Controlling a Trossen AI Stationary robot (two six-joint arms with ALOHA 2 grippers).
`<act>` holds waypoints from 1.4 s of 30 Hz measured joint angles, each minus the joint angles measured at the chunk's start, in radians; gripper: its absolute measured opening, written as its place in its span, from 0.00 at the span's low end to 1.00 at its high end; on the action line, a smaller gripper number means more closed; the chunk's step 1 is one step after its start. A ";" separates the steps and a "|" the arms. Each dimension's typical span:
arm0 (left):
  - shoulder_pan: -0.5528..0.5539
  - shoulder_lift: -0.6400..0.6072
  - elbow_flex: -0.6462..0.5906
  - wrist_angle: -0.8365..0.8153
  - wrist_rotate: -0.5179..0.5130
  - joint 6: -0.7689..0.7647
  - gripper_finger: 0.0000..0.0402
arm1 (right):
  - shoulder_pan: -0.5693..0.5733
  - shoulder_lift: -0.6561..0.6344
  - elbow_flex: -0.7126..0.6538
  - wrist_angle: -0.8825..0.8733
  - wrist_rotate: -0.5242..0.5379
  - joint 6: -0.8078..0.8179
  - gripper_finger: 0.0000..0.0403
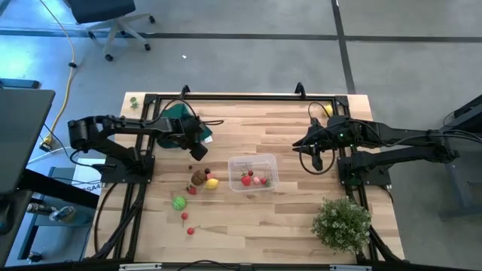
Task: Pick and placing Produce into tupperware
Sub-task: Put the top red strawberry into the transparent bin
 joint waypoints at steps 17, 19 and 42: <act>0.000 0.076 0.000 0.090 -0.036 0.044 0.51 | 0.000 0.000 0.000 0.000 0.000 0.000 0.15; 0.000 0.076 0.000 0.087 -0.038 0.043 0.48 | 0.000 0.000 0.000 0.000 0.000 0.000 0.15; 0.000 0.074 0.001 0.085 -0.038 0.036 0.35 | 0.000 0.000 0.000 0.000 0.000 0.000 0.15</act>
